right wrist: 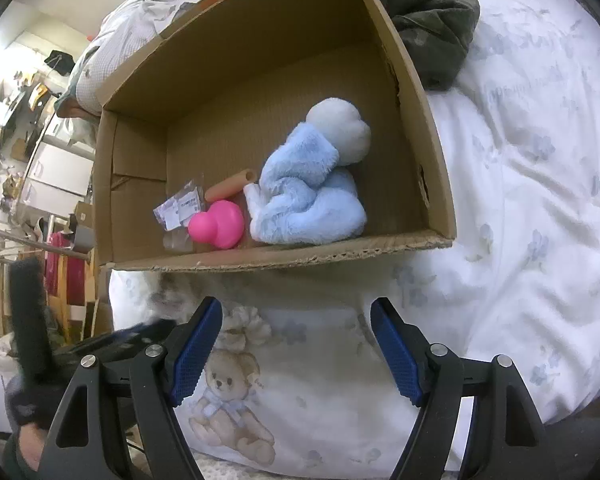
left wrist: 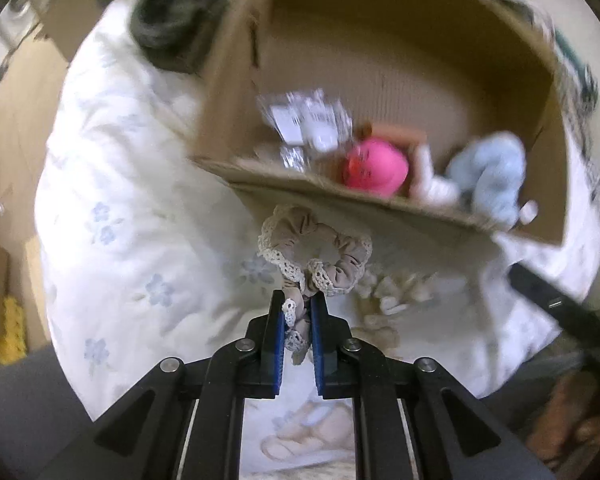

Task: Organize soft objects
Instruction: 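Grasp the beige lace scrunchie with the left tool while the right tool grasps the white scrunchie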

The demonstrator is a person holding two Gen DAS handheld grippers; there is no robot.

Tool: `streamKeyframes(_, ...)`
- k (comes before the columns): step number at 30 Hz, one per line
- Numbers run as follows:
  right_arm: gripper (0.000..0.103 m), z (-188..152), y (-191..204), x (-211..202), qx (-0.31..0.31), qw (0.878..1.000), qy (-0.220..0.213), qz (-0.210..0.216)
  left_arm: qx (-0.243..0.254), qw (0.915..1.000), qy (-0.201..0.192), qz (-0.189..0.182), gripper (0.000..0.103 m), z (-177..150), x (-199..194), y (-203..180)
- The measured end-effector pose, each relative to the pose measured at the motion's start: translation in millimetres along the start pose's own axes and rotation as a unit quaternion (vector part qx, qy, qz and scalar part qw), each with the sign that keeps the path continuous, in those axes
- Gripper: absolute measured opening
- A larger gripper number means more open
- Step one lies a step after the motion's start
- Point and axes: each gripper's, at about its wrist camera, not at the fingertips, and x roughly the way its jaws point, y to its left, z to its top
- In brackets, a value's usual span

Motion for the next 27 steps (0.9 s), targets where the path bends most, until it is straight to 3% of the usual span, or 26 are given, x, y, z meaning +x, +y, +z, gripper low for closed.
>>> streamKeyframes(4,0.081,-3,4,6,-0.008,1.0,0.013,0.002,-0.004,0.9993,-0.033,0.016,0.011,-3,-21,5)
streamKeyframes(13,0.081,-6,45,43,-0.079,0.996,0.049,-0.012,0.009,0.9991,-0.024,0.034,0.011,0,-9,-6)
streamKeyframes(20,0.081,-16,73,78,-0.147,0.985,0.091,-0.019,-0.004,0.999,-0.017,0.042,0.011,3,-3,14)
streamKeyframes(24,0.081,-23,90,86,-0.201,0.975,0.087,-0.039,-0.002,0.9988,-0.019,0.046,0.011,4,-3,16)
streamKeyframes(26,0.063,-26,95,88,-0.22,0.971,0.084,-0.039,-0.002,0.9987,-0.018,0.048,0.011,8,0,17)
streamKeyframes(27,0.043,-27,96,89,-0.223,0.97,0.089,-0.041,-0.003,0.9987,-0.017,0.048,0.011,7,-1,18)
